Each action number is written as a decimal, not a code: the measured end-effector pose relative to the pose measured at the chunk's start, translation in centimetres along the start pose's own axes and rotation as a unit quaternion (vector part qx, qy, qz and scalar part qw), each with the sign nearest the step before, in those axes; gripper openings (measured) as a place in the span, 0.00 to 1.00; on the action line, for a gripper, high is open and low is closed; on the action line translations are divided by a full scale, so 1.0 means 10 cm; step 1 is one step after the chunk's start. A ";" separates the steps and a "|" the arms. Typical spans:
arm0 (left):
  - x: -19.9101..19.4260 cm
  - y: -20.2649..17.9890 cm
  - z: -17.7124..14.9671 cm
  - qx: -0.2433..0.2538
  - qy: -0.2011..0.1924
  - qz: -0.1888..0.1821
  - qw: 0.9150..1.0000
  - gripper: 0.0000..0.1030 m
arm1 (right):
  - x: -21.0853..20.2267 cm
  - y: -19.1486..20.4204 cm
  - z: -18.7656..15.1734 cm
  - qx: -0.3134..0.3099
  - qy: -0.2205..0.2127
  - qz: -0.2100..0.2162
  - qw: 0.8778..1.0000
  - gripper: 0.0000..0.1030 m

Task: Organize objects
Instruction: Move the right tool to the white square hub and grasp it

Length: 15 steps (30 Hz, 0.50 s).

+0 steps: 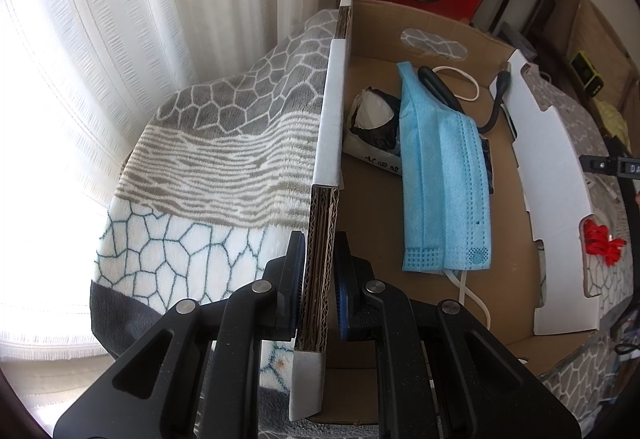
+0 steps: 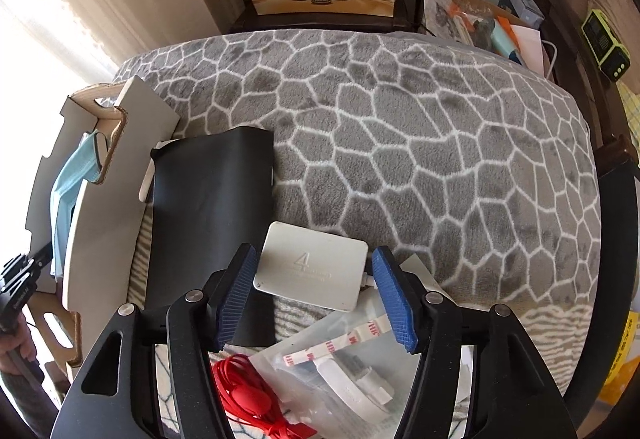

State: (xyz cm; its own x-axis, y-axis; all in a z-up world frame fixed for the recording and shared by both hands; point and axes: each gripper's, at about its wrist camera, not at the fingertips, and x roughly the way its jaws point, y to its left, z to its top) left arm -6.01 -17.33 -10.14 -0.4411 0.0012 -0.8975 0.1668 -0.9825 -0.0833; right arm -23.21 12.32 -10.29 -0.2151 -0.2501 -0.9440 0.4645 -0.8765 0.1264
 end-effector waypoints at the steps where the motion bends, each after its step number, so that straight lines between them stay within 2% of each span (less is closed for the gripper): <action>1: 0.00 0.00 0.00 0.000 0.000 0.000 1.000 0.12 | 0.01 0.01 0.00 -0.001 0.002 0.002 1.000 0.60; 6: 0.00 0.00 0.00 -0.001 0.000 0.000 1.000 0.12 | 0.09 0.11 0.00 -0.022 0.013 -0.017 1.000 0.63; 15: -0.01 -0.01 0.00 -0.003 0.000 -0.003 1.000 0.12 | 0.07 0.18 -0.04 -0.044 -0.005 -0.034 0.998 0.62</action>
State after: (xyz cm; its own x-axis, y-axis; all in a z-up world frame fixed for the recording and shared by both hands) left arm -6.00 -17.27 -10.07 -0.4428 0.0061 -0.8966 0.1692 -0.9814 -0.0902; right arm -22.22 10.73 -10.89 -0.2577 -0.1957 -0.9462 0.5224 -0.8520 0.0340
